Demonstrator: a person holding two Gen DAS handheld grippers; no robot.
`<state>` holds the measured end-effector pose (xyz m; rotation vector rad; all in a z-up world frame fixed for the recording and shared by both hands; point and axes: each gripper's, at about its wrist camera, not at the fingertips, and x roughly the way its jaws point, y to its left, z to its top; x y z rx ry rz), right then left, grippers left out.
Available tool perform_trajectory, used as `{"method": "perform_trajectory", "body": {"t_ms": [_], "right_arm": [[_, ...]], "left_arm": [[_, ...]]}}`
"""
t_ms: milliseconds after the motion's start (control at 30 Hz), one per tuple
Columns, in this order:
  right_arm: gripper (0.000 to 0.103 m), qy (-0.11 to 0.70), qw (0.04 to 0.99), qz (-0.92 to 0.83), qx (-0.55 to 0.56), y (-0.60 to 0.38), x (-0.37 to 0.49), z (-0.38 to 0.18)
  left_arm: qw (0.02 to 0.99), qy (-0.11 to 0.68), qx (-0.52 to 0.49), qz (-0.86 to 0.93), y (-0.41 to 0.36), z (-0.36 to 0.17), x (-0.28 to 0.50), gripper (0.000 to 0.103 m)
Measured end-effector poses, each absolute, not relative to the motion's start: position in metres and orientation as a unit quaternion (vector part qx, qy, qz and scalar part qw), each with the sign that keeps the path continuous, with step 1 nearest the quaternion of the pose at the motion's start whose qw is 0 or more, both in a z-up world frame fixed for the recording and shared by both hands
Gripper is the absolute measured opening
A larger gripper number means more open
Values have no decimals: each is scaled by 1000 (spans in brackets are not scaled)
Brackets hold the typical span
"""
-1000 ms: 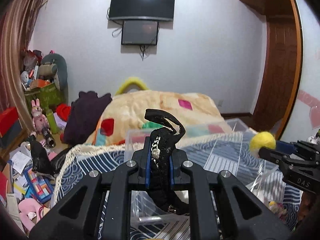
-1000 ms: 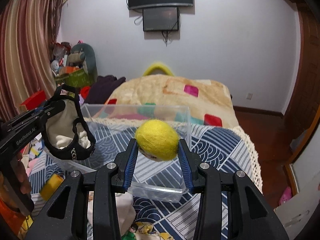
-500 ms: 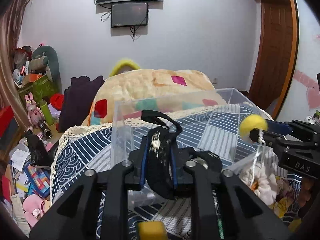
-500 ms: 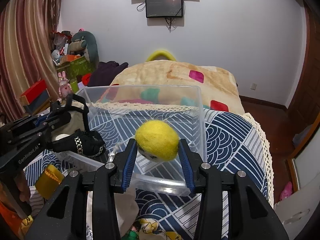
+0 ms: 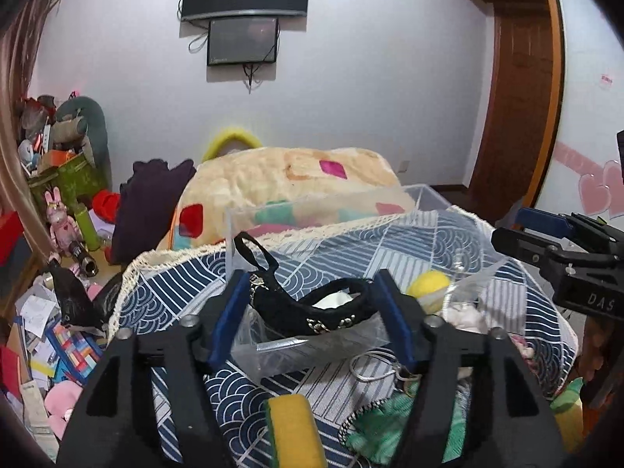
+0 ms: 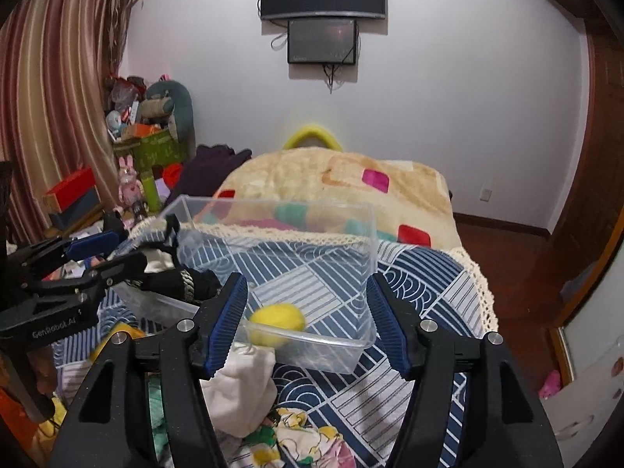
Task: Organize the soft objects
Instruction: 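Lower the pouch with the left tool into the clear box while the right tool drops the ball in, then grasp the yellow-green sponge with the left tool while the right tool grasps the white drawstring pouch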
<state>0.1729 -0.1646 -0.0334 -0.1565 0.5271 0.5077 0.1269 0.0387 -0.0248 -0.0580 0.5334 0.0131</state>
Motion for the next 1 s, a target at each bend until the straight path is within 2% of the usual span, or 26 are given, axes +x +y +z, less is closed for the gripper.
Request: {"method": "perform_trajectory", "body": {"t_ms": [200,300,567,1000], "right_arm": [[71,220,940,249,-73,-169,149,-18],[75,210,942,252,-75,-167,140,-18],[76,225,936,260,-78,-158,129,-42],[76,287,915,271,-79,-147,132,-89]], "left_arm": [[975,222,-28,4,34,-5,96,97],[979,205,-16,11,31,-1,82,101],[977,213,-5,20,29,-23,60,102],[954,290,-63,39,50,-91,71,102]]}}
